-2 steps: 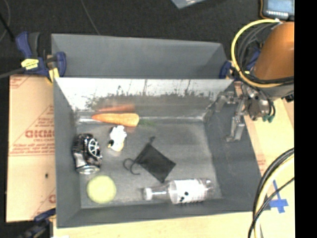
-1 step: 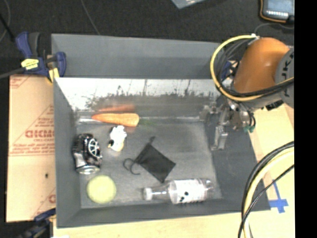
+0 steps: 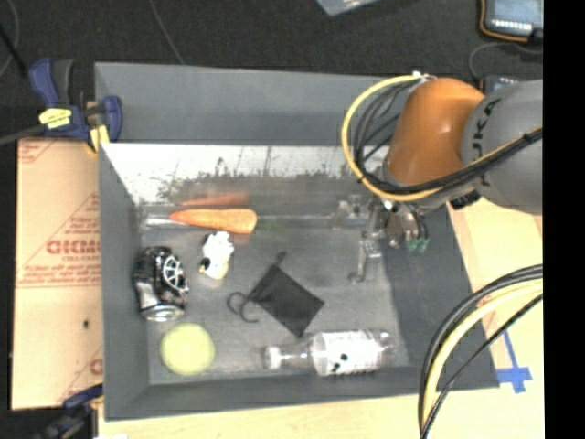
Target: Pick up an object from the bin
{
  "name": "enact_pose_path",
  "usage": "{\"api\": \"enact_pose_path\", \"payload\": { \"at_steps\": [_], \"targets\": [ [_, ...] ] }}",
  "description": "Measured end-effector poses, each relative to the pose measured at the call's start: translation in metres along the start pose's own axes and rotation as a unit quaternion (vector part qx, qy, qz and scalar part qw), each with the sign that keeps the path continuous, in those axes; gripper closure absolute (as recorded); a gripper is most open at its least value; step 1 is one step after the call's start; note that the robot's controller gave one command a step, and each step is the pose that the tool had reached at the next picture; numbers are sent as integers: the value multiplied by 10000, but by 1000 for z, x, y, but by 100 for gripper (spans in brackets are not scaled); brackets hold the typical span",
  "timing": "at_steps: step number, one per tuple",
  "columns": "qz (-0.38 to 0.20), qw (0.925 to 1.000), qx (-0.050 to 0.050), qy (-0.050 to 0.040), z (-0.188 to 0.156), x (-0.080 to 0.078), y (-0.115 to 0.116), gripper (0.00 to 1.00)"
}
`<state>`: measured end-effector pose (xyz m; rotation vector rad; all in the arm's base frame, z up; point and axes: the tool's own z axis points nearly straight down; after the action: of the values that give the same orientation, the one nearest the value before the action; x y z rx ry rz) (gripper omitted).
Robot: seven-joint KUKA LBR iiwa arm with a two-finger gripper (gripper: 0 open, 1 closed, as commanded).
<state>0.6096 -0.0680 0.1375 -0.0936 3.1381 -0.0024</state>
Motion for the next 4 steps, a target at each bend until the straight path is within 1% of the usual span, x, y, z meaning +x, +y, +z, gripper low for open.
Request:
{"api": "enact_pose_path", "payload": {
  "at_steps": [1, 2, 3, 4],
  "targets": [
    [-33, 10000, -9, -43, 5, -13, 31, 0],
    [-339, 9994, 16, -14, -5, 8, 56, 0],
    [-544, 9985, 4, -60, 6, -13, 115, 0],
    [-1032, 9946, -5, -52, 23, -22, 145, 0]
  ]
}}
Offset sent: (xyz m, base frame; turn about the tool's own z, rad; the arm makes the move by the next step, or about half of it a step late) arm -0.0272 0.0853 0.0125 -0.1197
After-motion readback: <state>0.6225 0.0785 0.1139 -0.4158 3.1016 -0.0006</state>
